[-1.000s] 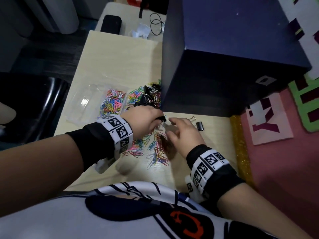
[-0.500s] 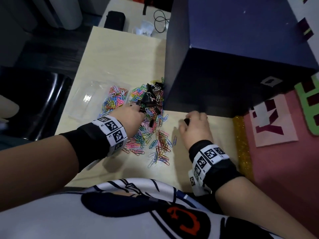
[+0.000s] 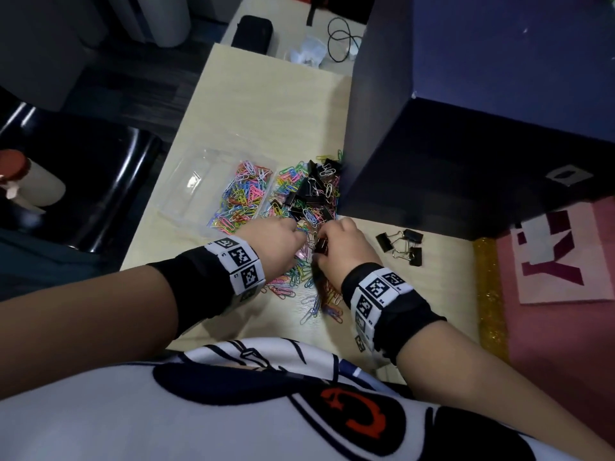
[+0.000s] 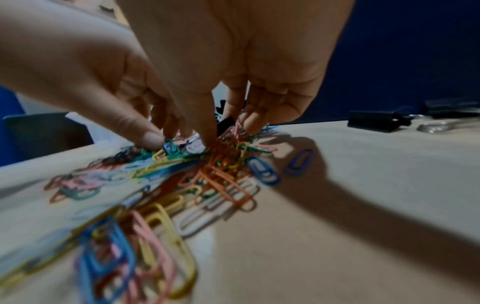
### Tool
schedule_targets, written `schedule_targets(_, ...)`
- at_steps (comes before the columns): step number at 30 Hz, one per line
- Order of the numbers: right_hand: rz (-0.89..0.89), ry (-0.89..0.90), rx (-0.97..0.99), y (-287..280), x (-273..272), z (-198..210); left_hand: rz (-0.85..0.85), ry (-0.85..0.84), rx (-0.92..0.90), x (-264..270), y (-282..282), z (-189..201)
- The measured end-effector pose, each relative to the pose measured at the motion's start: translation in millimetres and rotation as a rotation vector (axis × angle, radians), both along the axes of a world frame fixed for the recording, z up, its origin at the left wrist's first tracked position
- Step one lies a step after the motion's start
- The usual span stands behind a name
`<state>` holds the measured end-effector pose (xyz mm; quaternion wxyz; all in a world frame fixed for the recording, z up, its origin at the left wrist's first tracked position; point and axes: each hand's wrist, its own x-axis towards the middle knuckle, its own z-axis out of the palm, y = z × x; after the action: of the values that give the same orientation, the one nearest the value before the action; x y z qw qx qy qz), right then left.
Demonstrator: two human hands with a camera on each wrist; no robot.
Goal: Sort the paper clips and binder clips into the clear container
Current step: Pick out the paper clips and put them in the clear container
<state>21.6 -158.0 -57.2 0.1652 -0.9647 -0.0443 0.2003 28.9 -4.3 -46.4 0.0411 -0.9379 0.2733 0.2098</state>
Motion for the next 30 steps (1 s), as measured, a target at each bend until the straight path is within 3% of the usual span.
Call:
schedule_targets(9,-0.254,-0.017,0.178,-29.4,-3.1,7.9,0.018,0.004,-0.053,7.9,-9.8,-0.2)
schedule_targets(16,-0.637,-0.184,0.179,-65.0,-4.9,10.2,-0.018,-0.032,0.006,13.3,-22.0,-4.0)
schedule_targets(20,-0.595,-0.218,-0.058,-71.3,-9.3,11.9,-0.006,-0.025,0.023,12.0,-27.4,-1.5)
schedule_targets(24,-0.428,-0.217,0.102,-63.7,-16.6,6.7,0.002,-0.01,0.005,10.2,-28.5,2.5)
schedule_targets(27,-0.245,-0.08,0.254,-52.6,-21.7,3.2,-0.028,-0.014,-0.13,6.6,-30.4,2.4)
schedule_targets(30,-0.216,-0.034,0.327,-43.1,-23.9,0.4,-0.042,-0.021,-0.257,2.4,-36.3,7.0)
